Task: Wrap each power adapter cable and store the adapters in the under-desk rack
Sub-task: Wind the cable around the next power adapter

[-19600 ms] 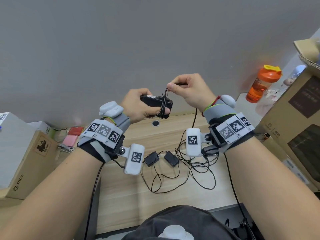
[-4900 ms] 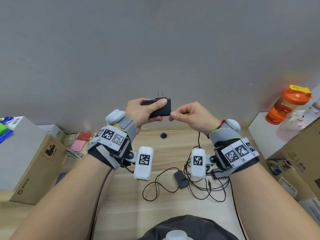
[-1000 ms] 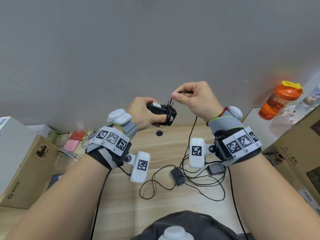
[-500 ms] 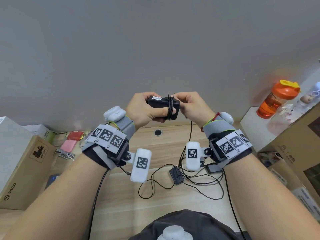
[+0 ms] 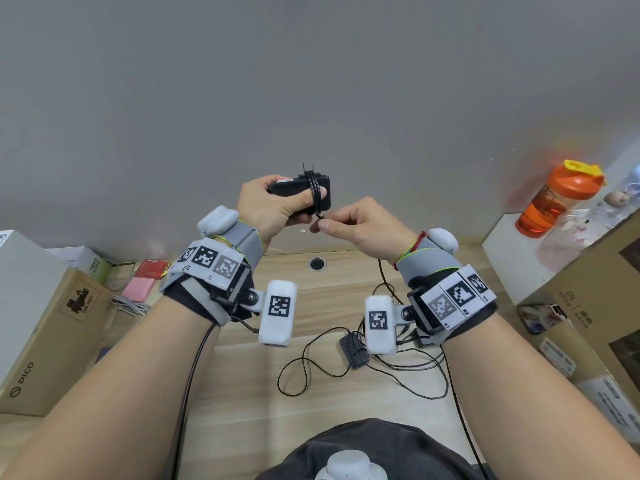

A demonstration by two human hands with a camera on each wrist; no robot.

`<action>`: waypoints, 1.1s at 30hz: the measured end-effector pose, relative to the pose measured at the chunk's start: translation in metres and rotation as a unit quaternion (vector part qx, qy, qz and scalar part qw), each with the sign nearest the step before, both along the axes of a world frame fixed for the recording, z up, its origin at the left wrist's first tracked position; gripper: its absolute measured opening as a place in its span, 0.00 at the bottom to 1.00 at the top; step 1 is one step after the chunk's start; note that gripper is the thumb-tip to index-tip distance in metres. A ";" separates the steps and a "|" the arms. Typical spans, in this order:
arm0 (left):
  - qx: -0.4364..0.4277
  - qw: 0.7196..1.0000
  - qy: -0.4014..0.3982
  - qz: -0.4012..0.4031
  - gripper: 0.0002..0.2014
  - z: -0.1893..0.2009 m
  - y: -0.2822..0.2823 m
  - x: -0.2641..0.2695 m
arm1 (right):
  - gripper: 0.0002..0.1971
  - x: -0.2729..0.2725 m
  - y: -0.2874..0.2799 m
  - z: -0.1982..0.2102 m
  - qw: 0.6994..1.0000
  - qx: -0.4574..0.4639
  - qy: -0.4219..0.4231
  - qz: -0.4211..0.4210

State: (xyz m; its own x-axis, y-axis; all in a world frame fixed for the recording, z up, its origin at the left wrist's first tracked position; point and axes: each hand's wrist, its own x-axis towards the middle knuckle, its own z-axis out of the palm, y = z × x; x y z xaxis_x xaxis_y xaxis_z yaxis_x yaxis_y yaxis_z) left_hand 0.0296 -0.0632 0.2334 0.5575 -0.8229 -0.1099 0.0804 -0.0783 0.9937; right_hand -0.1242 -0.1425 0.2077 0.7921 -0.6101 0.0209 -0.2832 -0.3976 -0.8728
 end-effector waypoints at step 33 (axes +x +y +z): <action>0.028 0.982 -0.072 -0.173 0.15 0.018 0.012 -0.027 | 0.15 -0.018 -0.027 0.003 0.987 0.032 -0.128 -0.092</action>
